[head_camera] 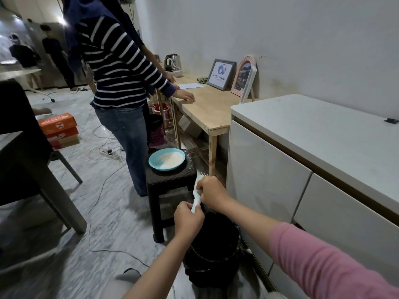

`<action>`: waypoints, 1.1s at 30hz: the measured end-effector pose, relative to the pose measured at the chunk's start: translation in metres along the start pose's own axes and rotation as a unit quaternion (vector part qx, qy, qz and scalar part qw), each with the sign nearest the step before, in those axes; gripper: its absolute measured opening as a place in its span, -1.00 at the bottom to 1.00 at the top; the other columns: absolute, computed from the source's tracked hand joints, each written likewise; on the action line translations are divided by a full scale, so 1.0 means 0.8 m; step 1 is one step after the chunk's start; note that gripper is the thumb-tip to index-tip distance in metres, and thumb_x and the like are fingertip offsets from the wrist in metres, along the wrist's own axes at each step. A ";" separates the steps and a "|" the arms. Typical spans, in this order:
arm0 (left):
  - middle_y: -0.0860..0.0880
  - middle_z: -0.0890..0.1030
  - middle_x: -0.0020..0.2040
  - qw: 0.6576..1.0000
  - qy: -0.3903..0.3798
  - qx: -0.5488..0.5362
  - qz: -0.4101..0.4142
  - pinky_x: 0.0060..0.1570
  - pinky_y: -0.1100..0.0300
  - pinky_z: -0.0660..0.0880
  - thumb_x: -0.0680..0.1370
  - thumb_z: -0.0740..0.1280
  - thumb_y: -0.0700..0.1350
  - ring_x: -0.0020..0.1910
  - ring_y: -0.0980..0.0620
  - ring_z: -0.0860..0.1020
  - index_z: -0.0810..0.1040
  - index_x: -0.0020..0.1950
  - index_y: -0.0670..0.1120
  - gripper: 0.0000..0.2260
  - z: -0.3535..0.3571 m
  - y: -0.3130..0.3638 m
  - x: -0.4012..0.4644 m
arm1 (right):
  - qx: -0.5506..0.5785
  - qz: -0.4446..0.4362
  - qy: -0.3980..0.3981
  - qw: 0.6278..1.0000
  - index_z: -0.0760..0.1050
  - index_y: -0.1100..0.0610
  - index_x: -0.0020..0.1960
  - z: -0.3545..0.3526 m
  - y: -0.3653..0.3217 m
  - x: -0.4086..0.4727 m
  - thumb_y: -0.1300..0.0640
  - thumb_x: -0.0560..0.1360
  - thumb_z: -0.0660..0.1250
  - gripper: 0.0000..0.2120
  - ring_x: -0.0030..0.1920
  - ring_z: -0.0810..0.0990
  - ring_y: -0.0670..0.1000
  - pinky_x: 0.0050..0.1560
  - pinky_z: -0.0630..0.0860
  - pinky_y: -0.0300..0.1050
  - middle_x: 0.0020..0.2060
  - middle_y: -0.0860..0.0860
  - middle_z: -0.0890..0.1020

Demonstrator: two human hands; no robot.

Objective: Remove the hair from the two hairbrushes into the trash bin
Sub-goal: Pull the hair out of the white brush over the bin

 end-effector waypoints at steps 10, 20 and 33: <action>-0.09 0.47 -0.49 0.978 -0.065 -0.132 -0.148 -0.62 0.34 0.21 0.57 0.31 -0.13 -0.64 0.07 0.33 0.39 -0.47 -0.13 -0.61 0.018 -0.017 0.001 | 0.223 0.117 0.023 0.967 0.67 0.25 -0.12 0.008 0.047 -0.004 0.35 0.41 0.40 -0.90 -0.25 0.58 -0.12 -0.19 0.46 -0.39 -0.25 0.02 0.68; -0.09 0.43 -0.48 0.956 -0.023 -0.200 -0.212 -0.67 0.37 0.15 0.60 0.23 -0.15 -0.67 0.09 0.28 0.45 -0.34 -0.20 -0.69 -0.003 -0.045 0.005 | 0.338 0.260 0.103 0.899 0.66 0.22 -0.14 -0.003 0.093 -0.007 0.30 0.43 0.45 -0.97 -0.19 0.59 -0.01 -0.03 0.58 -0.14 -0.28 0.03 0.63; -0.12 0.58 -0.29 0.974 -0.030 -0.184 -0.130 -0.64 0.30 0.37 0.59 0.26 -0.16 -0.52 0.06 0.43 0.48 -0.10 -0.20 -0.87 -0.019 -0.030 0.002 | 0.228 0.204 -0.106 0.946 0.29 -0.07 0.48 0.034 0.102 0.004 0.34 0.40 0.22 -0.31 0.01 0.54 0.04 -0.12 0.43 -0.17 0.57 0.14 -0.08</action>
Point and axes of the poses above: each hand's wrist, its own x-axis towards the middle knuckle, its own z-axis out of the palm, y = z × x, the point moved 8 cm from there along x, towards the middle knuckle
